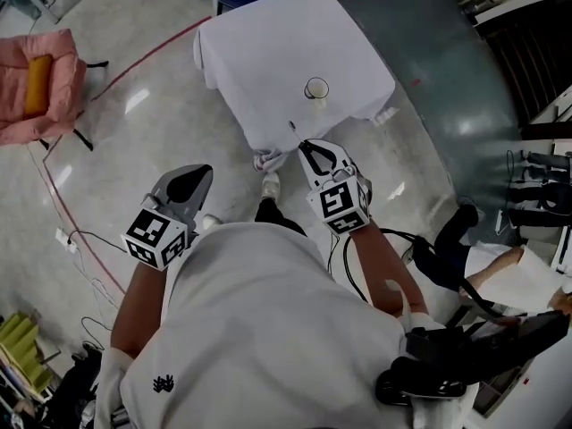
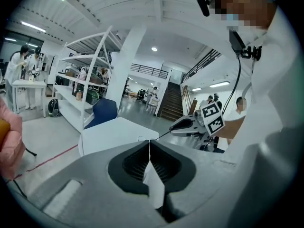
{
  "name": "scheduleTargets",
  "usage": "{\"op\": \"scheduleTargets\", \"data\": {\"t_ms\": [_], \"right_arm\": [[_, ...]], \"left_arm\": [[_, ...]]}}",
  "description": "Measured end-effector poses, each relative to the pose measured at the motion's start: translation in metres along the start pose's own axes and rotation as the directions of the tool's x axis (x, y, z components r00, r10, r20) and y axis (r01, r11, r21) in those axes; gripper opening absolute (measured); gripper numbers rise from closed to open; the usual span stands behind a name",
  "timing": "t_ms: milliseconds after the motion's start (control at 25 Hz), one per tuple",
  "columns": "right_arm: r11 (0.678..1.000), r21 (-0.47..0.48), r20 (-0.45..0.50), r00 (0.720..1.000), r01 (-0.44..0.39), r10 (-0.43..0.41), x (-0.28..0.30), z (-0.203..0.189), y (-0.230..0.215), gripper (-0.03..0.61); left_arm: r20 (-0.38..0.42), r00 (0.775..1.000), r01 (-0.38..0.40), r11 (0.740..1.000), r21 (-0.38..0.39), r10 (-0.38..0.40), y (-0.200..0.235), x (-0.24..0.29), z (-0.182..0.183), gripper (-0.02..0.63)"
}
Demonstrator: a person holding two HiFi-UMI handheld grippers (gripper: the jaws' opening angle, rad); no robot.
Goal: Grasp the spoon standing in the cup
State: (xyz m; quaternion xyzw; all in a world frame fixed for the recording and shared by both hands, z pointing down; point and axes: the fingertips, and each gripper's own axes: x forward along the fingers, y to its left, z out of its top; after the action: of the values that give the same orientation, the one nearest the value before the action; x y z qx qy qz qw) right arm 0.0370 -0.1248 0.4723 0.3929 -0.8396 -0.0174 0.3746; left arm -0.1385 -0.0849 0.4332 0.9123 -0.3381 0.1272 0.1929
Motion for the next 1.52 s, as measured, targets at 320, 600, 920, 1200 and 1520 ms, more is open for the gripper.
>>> {"op": "scheduleTargets", "data": {"t_ms": [320, 600, 920, 1200, 1520], "right_arm": [[1.000, 0.006, 0.012, 1.000, -0.022, 0.022, -0.008, 0.020, 0.044, 0.052], [0.999, -0.004, 0.021, 0.999, -0.044, 0.045, -0.005, 0.036, 0.079, 0.052], [0.998, -0.015, 0.040, 0.997, -0.059, 0.060, -0.009, 0.043, 0.092, 0.052], [0.997, -0.030, 0.045, 0.996, -0.075, 0.076, -0.008, 0.048, 0.096, 0.051], [0.996, -0.025, 0.044, 0.996, -0.080, 0.082, -0.003, 0.046, 0.090, 0.051]], "left_arm": [[-0.033, 0.999, -0.002, 1.000, 0.006, 0.002, 0.007, -0.027, -0.017, 0.012], [-0.039, 0.999, -0.004, 1.000, 0.000, 0.004, 0.018, -0.052, -0.032, 0.012], [-0.037, 0.999, -0.015, 1.000, -0.007, 0.014, 0.016, -0.061, -0.038, 0.012], [-0.035, 0.999, -0.024, 1.000, -0.014, 0.024, 0.017, -0.064, -0.039, 0.012], [-0.042, 0.999, -0.021, 1.000, -0.017, 0.020, 0.020, -0.054, -0.037, 0.012]]}}
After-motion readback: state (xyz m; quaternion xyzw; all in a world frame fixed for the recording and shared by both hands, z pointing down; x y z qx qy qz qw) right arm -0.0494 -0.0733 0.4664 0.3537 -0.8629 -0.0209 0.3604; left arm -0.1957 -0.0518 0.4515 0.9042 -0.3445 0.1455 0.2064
